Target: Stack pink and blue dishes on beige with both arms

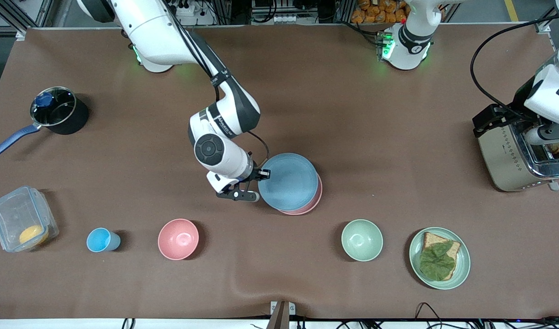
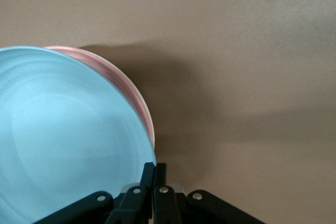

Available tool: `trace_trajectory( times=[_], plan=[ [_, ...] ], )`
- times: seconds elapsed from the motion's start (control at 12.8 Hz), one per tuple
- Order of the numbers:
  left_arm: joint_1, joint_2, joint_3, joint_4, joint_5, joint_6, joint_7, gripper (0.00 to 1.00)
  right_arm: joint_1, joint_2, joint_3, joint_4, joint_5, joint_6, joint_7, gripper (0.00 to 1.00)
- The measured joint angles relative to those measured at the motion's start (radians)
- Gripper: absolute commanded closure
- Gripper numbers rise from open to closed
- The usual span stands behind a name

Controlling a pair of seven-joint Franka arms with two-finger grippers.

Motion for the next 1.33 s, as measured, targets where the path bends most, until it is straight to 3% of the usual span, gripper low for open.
trace_trajectory(
  times=[0.39, 0.47, 0.55, 0.62, 0.86, 1.09, 1.33],
  plan=[
    [0.002, 0.000, 0.000, -0.004, 0.000, -0.001, 0.000, 0.00, 0.030, 0.036, -0.001, 0.001, -0.001, 0.049, 0.010, 1.00],
    [0.002, 0.000, 0.001, -0.005, 0.000, -0.001, 0.000, 0.00, 0.030, 0.039, -0.002, 0.002, -0.001, 0.056, 0.010, 0.91],
    [0.002, 0.000, 0.001, -0.006, 0.000, -0.001, 0.000, 0.00, 0.030, 0.042, -0.003, 0.002, -0.005, 0.060, 0.010, 0.11],
    [0.002, 0.000, 0.001, -0.006, 0.000, -0.001, 0.000, 0.00, 0.030, 0.044, -0.006, 0.004, -0.018, 0.062, 0.010, 0.00],
    [0.002, 0.000, 0.001, -0.007, 0.000, -0.001, 0.000, 0.00, 0.014, 0.039, -0.027, 0.024, -0.042, 0.036, 0.011, 0.00],
    [0.002, 0.000, 0.002, -0.009, 0.000, -0.001, 0.000, 0.00, -0.089, -0.044, -0.042, 0.039, -0.049, -0.130, -0.109, 0.00],
    [0.002, 0.000, 0.002, -0.010, 0.000, -0.001, 0.000, 0.00, -0.202, -0.205, -0.045, -0.134, -0.051, -0.143, -0.356, 0.00]
  ],
)
